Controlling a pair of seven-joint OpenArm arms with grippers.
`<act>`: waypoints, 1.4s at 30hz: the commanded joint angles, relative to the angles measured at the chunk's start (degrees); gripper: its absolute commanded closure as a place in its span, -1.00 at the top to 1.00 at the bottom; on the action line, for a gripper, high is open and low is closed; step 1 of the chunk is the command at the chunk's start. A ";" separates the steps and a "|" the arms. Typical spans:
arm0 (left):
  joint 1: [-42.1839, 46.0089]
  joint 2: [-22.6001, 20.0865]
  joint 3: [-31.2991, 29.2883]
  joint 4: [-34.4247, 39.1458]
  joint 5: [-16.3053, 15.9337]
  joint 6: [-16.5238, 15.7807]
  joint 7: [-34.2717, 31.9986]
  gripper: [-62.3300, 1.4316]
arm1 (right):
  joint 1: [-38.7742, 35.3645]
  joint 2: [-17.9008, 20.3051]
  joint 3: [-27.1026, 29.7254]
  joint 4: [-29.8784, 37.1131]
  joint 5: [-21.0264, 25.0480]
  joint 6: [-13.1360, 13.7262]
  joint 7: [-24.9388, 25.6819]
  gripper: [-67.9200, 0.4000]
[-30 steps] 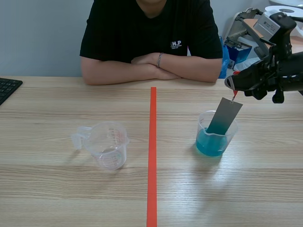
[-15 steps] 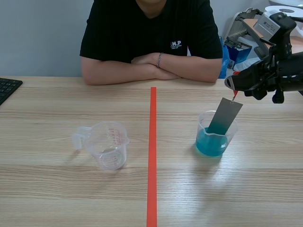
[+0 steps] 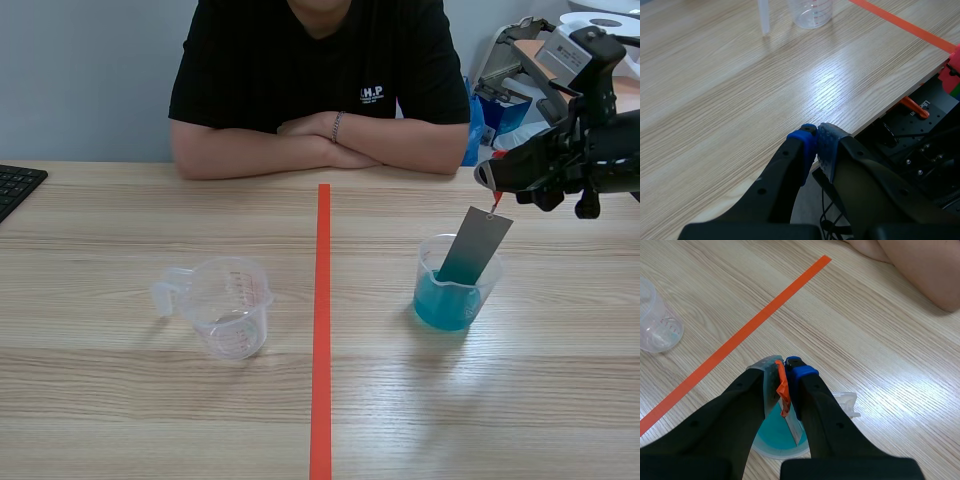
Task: Do the redox reaction experiment.
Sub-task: 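Hold the plate still in the solution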
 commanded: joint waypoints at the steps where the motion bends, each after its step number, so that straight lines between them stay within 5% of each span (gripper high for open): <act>1: -0.02 -0.17 -0.11 0.83 -0.61 0.11 -0.98 -0.83 | 0.68 0.35 0.02 0.74 0.20 0.66 0.46 -0.95; 16: -0.02 -0.17 -0.11 0.83 -0.61 0.11 -0.98 -0.83 | 0.70 1.11 0.07 0.96 1.60 0.66 -0.02 -0.95; 42: -0.02 -0.17 -0.11 0.83 -0.61 0.11 -0.98 -0.83 | 0.83 6.38 6.45 14.49 21.18 0.66 -14.47 -0.95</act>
